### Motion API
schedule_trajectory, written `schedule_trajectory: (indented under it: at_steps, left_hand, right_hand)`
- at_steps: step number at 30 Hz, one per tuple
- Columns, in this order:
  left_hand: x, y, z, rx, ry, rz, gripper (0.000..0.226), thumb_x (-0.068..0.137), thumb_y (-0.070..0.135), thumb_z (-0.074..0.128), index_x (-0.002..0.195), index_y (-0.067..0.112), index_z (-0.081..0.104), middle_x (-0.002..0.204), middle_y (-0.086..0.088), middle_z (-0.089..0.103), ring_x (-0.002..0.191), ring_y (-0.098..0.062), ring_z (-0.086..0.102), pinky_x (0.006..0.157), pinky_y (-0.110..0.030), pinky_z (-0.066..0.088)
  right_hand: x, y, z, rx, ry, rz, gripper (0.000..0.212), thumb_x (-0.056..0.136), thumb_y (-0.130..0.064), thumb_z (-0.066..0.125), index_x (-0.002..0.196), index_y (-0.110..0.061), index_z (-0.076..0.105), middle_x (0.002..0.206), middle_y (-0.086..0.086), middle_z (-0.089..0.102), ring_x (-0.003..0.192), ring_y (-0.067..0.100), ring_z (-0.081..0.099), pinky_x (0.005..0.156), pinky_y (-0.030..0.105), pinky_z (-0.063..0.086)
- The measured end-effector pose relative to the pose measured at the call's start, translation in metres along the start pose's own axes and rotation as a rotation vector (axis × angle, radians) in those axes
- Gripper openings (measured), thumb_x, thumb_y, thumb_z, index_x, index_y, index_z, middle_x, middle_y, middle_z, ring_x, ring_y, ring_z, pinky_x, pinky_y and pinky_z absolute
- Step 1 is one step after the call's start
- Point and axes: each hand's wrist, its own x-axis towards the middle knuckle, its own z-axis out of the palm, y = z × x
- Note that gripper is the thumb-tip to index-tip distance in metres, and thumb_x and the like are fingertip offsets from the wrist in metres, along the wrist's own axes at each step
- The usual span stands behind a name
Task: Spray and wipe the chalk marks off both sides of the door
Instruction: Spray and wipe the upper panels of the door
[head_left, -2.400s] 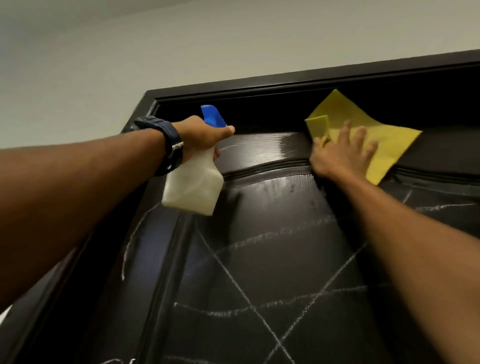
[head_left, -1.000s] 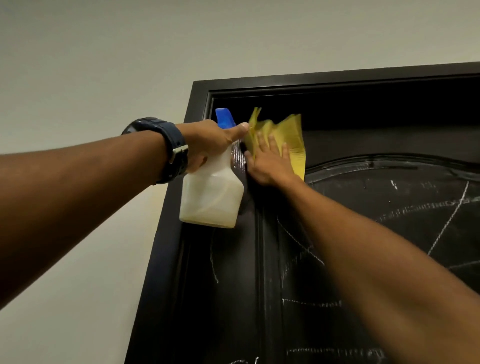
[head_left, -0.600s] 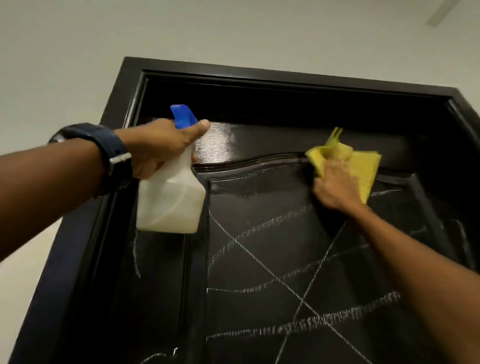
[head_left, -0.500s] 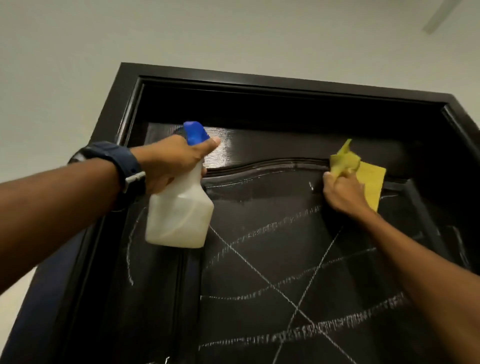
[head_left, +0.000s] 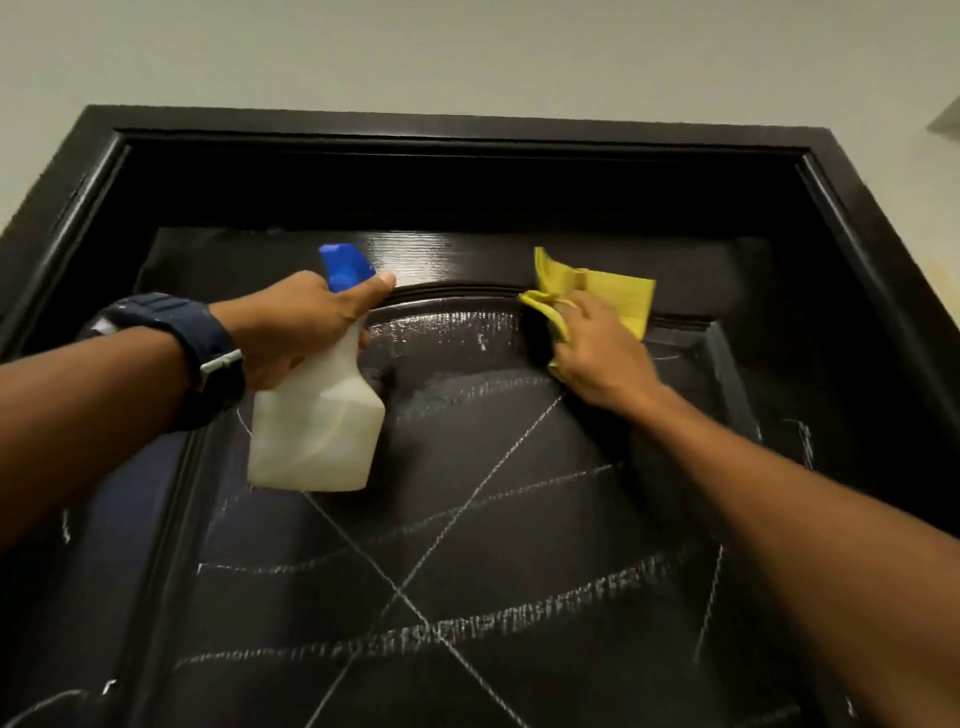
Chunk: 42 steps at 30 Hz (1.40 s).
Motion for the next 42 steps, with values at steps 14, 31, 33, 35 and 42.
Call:
schedule_trajectory:
  at_steps: [14,31,33,35,42]
  left_hand:
    - [-0.023,0.072,0.143,0.068,-0.048,0.032,0.051,0.093,0.056,0.06,0.093,0.006,0.062,0.082,-0.012,0.061,0.066,-0.022,0.055,0.069,-0.035,0.052]
    - [-0.032,0.047,0.159,-0.142,-0.15,-0.015,0.057,0.091,0.059,0.061,0.102,0.003,0.063,0.09,-0.013,0.064,0.07,-0.021,0.06,0.072,-0.038,0.055]
    - [-0.035,0.044,0.16,-0.125,-0.171,-0.011,0.055,0.092,0.059,0.059,0.098,0.004,0.062,0.087,-0.012,0.064,0.064,-0.018,0.059,0.067,-0.034,0.052]
    - [-0.036,0.046,0.161,-0.108,-0.166,0.007,0.056,0.093,0.059,0.057,0.098,0.003,0.062,0.085,-0.01,0.065,0.06,-0.016,0.058,0.063,-0.031,0.052]
    - [-0.036,0.061,0.163,-0.106,-0.18,0.04,0.054,0.093,0.058,0.057,0.095,0.005,0.062,0.092,-0.014,0.067,0.065,-0.019,0.059,0.058,-0.028,0.053]
  right_hand:
    - [-0.021,0.042,-0.012,0.01,-0.085,-0.083,0.066,0.096,-0.028,0.052,0.153,-0.005,0.029,0.159,0.017,0.029,0.146,0.034,0.025,0.12,0.04,0.016]
    - [-0.134,0.107,-0.025,-0.066,-0.166,0.115,0.079,0.094,-0.039,0.037,0.16,-0.007,0.009,0.167,0.017,0.001,0.154,0.033,0.0,0.126,0.046,0.001]
    - [-0.174,0.104,-0.027,-0.045,-0.226,0.062,0.085,0.087,-0.039,0.036,0.161,-0.012,0.002,0.168,0.014,-0.009,0.155,0.032,-0.007,0.126,0.044,-0.003]
    - [-0.176,0.109,-0.029,-0.06,-0.311,0.06,0.087,0.087,-0.04,0.033,0.16,-0.017,-0.006,0.166,0.012,-0.017,0.154,0.031,-0.014,0.124,0.041,-0.01]
    - [-0.055,0.116,-0.032,0.054,-0.273,0.158,0.062,0.108,-0.04,0.029,0.162,-0.026,0.003,0.167,0.005,-0.016,0.153,0.03,-0.018,0.121,0.048,-0.013]
